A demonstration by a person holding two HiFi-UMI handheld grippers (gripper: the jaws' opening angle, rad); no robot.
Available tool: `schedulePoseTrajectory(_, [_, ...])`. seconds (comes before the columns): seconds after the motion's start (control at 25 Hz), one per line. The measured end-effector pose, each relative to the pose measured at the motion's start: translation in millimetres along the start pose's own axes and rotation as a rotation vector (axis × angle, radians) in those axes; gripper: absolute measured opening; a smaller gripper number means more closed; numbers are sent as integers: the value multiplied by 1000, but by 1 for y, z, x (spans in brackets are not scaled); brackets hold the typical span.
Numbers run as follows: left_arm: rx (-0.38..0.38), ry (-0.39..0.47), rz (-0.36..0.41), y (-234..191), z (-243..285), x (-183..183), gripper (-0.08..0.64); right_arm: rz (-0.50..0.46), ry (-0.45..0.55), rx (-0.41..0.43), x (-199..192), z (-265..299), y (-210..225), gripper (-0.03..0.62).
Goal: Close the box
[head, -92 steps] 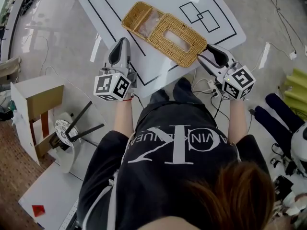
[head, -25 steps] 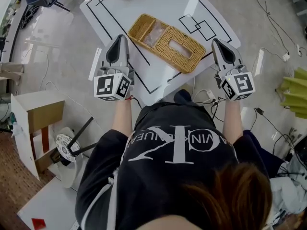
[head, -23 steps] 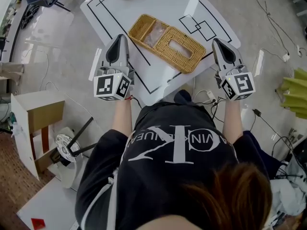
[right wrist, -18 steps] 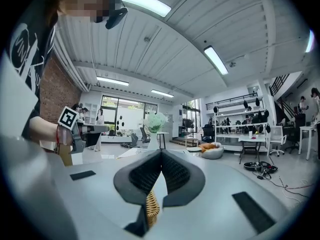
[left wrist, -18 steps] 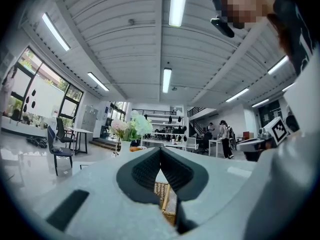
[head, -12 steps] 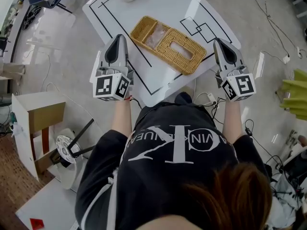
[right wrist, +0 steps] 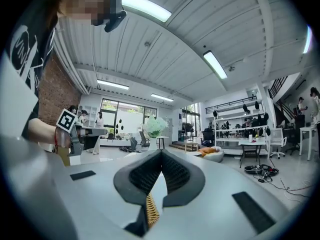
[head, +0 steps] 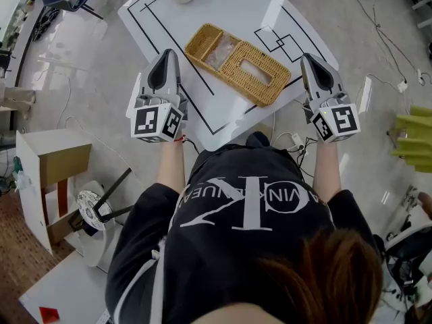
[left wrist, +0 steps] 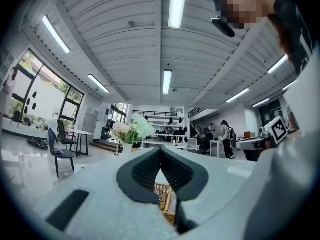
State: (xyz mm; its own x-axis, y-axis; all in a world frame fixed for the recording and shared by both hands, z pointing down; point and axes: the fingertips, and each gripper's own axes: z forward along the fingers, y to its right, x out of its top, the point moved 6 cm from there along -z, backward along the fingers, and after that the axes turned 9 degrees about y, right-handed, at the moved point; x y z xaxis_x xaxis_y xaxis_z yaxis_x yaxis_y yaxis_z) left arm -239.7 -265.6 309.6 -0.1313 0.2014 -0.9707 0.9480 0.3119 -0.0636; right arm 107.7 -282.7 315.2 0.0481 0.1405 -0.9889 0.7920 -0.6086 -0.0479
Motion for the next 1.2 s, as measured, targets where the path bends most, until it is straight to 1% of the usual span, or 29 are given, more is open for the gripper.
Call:
schedulePoseTrajectory(0.32, [-7,-13,-6,4,-3,-2,8,-2,-9,-6,0,-6,-2,-2])
schedulePoseTrajectory(0.48, [-14,-23,-9,5,0,-5,8,13,-14,-23,-4,-7,-1,-2])
schedulePoseTrajectory(0.88, [-16,-32,-16,12,3,-8,8,8,-35,0,-7,-9,3,-2])
schedulePoseTrajectory(1.2, [-13,-42,-20,11,8,-14,8,25,-48,-9,-15,-6,8,-2])
